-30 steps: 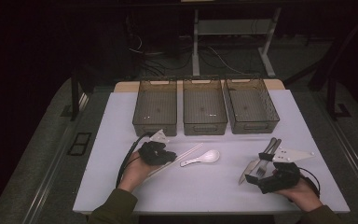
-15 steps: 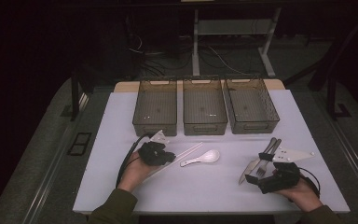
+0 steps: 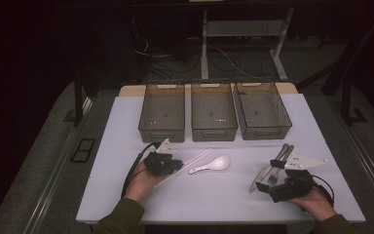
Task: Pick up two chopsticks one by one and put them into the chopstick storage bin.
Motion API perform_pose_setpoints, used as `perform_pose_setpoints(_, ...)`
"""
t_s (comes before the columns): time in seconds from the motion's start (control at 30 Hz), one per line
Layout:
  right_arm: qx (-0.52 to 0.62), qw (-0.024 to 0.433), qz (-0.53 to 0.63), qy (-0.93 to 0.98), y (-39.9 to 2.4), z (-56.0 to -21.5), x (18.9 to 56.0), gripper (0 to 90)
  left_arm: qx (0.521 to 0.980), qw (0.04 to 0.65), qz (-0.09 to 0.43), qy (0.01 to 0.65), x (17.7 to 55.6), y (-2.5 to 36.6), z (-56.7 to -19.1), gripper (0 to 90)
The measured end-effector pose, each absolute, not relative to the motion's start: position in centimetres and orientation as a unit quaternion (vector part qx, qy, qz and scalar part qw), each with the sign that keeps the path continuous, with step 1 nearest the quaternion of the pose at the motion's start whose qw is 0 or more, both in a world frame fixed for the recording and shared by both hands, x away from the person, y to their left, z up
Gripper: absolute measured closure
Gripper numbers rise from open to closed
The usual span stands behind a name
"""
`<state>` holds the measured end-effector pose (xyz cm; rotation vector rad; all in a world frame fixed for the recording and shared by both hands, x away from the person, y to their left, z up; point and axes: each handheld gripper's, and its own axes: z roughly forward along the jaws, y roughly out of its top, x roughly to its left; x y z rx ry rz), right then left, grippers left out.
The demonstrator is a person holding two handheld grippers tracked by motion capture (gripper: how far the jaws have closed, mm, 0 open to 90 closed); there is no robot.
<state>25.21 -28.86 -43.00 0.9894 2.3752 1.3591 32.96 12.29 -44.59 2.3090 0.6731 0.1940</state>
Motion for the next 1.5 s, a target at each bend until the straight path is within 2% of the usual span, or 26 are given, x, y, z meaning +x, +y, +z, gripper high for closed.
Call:
perform_pose_setpoints(0.63, 0.348, 0.123, 0.456, 0.810, -28.9, -43.3, 25.5, 0.8, 0.891, 0.365, 0.063, 0.263, 33.1, 12.6, -44.1, 84.8)
perform_pose_setpoints(0.93, 0.354, 0.125, 0.453, 0.809, -29.1, -43.6, 26.0, 0.8, 0.878, 0.394, 0.062, 0.262, 32.7, 13.1, -42.7, 84.8)
perform_pose_setpoints(1.5, 0.355, 0.126, 0.456, 0.806, -29.2, -43.6, 26.0, 0.8, 0.835, 0.473, 0.106, 0.261, 31.7, 15.1, -38.0, 84.7)
